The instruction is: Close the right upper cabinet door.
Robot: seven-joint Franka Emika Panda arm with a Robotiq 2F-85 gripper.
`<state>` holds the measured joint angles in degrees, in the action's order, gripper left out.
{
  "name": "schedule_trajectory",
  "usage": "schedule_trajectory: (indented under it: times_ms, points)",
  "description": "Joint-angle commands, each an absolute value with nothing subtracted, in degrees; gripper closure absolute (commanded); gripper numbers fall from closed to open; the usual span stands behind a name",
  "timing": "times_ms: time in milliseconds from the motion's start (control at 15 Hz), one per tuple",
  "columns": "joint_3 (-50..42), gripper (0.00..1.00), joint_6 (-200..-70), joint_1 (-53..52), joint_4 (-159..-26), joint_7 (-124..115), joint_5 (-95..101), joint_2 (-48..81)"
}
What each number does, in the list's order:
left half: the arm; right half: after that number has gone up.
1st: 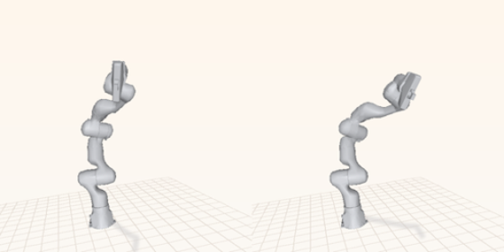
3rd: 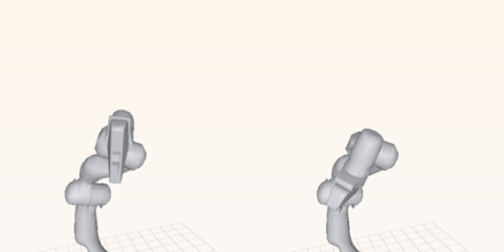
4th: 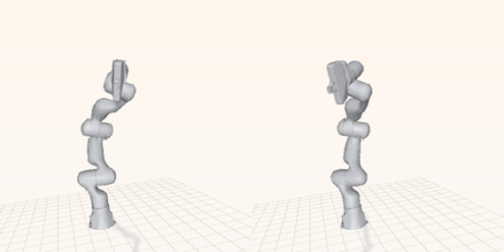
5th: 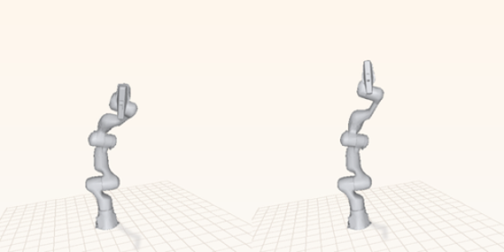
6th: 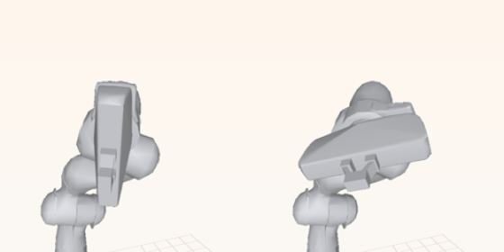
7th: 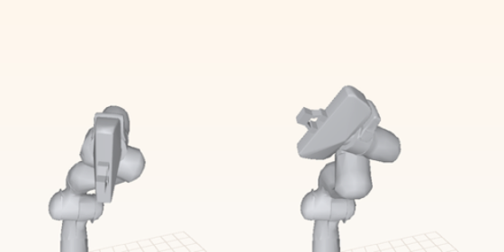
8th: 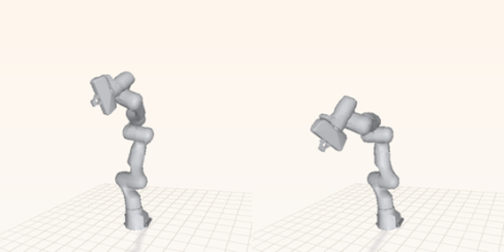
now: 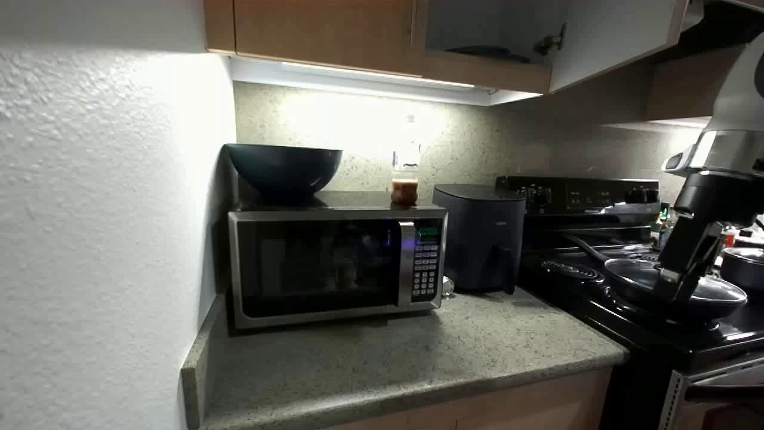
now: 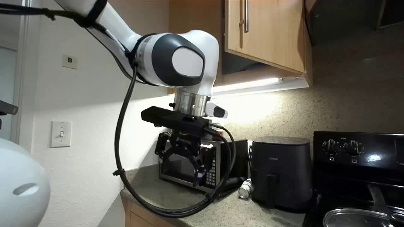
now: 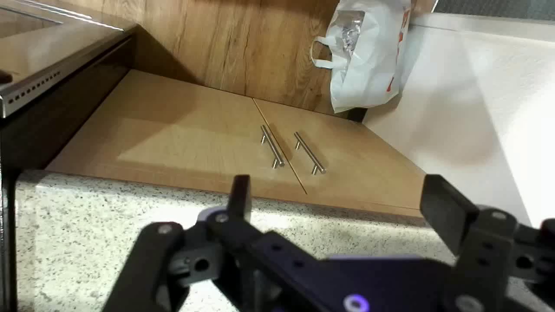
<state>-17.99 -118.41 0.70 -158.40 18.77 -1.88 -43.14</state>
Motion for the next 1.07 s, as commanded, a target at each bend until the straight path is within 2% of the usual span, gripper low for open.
schedule_trajectory:
  times_ms: [0, 533, 1000]
  points:
    - [-16.79, 0.0, -118.25, 1.96, -158.3, 19.58, -2.86, -42.85]
    - [-15.67, 0.0, -118.29, 2.36, -158.35, 19.4, -1.93, -45.18]
    - [-7.21, 0.0, -113.57, 6.45, -157.05, 13.59, 1.93, -67.61]
